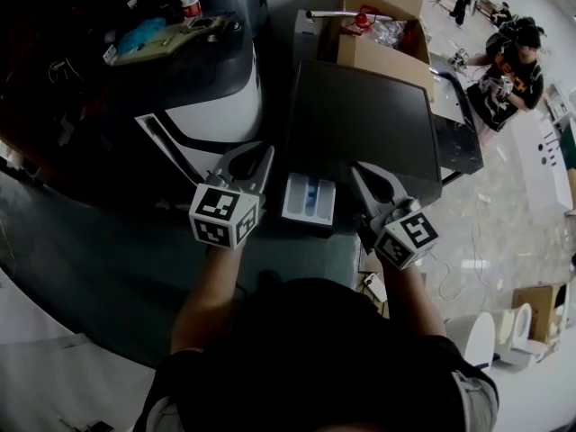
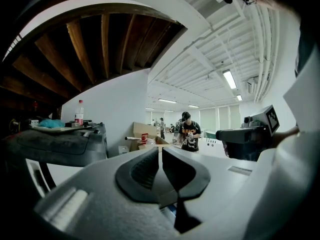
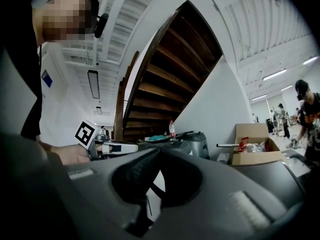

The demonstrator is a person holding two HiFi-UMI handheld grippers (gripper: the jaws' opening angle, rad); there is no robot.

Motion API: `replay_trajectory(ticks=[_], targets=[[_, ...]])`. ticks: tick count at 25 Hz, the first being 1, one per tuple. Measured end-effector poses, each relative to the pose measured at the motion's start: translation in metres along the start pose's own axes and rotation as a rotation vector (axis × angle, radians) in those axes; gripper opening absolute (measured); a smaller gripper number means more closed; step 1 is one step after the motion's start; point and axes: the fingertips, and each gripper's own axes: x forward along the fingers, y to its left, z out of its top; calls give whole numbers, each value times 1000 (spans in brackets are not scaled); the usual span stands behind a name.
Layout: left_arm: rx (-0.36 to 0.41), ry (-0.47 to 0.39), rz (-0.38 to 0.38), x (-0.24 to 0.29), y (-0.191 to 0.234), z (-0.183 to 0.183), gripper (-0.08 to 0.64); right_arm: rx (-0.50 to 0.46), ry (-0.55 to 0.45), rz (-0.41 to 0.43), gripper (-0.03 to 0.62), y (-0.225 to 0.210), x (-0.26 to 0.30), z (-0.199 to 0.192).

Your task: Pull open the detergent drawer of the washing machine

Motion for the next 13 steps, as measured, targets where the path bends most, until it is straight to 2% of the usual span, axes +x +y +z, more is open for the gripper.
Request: replay_trajectory(ticks=[6,13], targets=[[1,11,13,-11,0,-10,29,5,5,19,2,8,4,-8],[-1,32,33,-35,9,-19,28,21,10,82,2,36,22,-16]])
